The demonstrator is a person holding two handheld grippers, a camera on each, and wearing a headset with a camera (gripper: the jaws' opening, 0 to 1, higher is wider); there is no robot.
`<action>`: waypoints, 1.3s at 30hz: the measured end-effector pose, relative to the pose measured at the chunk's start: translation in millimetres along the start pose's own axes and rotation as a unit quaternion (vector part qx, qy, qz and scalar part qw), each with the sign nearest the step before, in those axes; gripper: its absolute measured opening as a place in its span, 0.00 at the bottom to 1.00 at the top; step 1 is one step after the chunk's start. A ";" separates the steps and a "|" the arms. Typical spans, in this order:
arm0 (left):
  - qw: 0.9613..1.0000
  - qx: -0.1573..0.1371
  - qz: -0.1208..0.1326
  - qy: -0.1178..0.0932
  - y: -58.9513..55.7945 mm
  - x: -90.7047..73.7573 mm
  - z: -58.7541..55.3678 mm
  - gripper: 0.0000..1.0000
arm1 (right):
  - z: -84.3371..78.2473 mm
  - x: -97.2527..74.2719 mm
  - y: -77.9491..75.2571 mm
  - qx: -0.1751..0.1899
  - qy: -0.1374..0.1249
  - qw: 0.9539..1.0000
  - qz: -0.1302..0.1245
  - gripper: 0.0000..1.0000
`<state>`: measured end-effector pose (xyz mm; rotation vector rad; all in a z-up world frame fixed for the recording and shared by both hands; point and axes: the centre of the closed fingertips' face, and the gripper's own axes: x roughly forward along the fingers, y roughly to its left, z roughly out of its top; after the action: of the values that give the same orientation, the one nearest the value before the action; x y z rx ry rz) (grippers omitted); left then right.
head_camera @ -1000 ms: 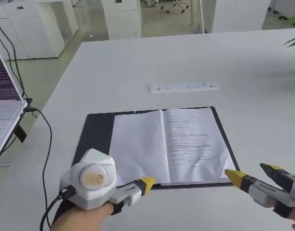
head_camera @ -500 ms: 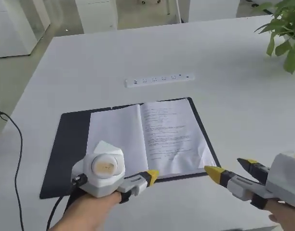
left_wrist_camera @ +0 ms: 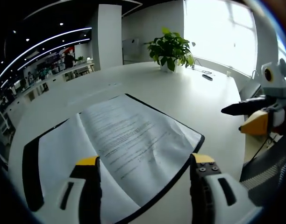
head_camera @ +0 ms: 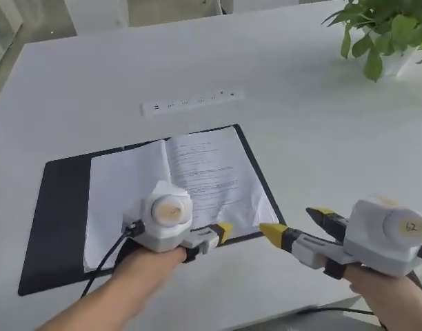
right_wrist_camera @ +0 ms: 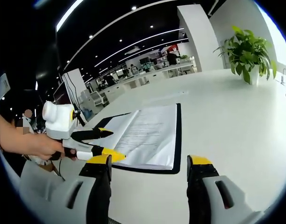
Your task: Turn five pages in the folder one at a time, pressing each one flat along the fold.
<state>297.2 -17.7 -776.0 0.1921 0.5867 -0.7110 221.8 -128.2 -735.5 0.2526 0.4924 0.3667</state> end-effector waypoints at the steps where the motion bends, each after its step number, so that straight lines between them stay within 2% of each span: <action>1: 1.000 0.002 -0.003 0.002 -2.9 4.9 0.1 0.78 | -1.0 0.3 -0.7 0.001 0.001 1.000 0.000 0.64; 6: 1.000 0.006 -0.003 0.008 -9.3 22.0 -0.8 0.77 | -3.8 0.2 -5.6 0.007 0.003 1.000 -0.004 0.64; 12: 1.000 0.009 0.013 0.006 -10.8 36.8 -0.5 0.76 | -5.9 -1.3 -8.2 0.012 0.003 1.000 -0.008 0.64; 15: 0.999 0.010 0.026 0.018 -7.6 41.1 -9.1 0.73 | -7.2 -2.3 -9.3 0.015 0.003 1.000 -0.009 0.64; 16: 0.999 0.015 0.032 0.029 -5.6 41.7 -15.7 0.70 | -8.1 -2.3 -10.0 0.016 0.004 1.000 -0.010 0.64; 17: 0.999 0.014 0.031 0.020 -6.5 41.8 -13.9 0.70 | -8.8 -2.2 -10.5 0.017 0.004 1.000 -0.011 0.64; 22: 0.999 0.008 0.039 0.008 -5.8 41.3 -14.4 0.70 | -10.0 -1.5 -9.7 0.020 0.004 1.000 -0.009 0.64; 28: 0.999 0.008 0.035 -0.018 -5.0 39.8 -16.2 0.69 | -12.4 1.2 -8.7 0.022 0.006 1.000 -0.006 0.64; 35: 0.999 0.009 0.029 -0.027 -6.2 40.1 -15.5 0.67 | -14.6 2.1 -8.2 0.023 0.010 1.000 -0.002 0.63; 39: 0.999 0.018 0.019 -0.032 -10.4 39.4 -14.2 0.56 | -16.0 3.8 -7.9 0.025 0.011 1.000 0.000 0.62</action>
<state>307.9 -42.3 -809.7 0.2121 0.5089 -0.6877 219.2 -131.4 -753.2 0.2980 0.5245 0.3584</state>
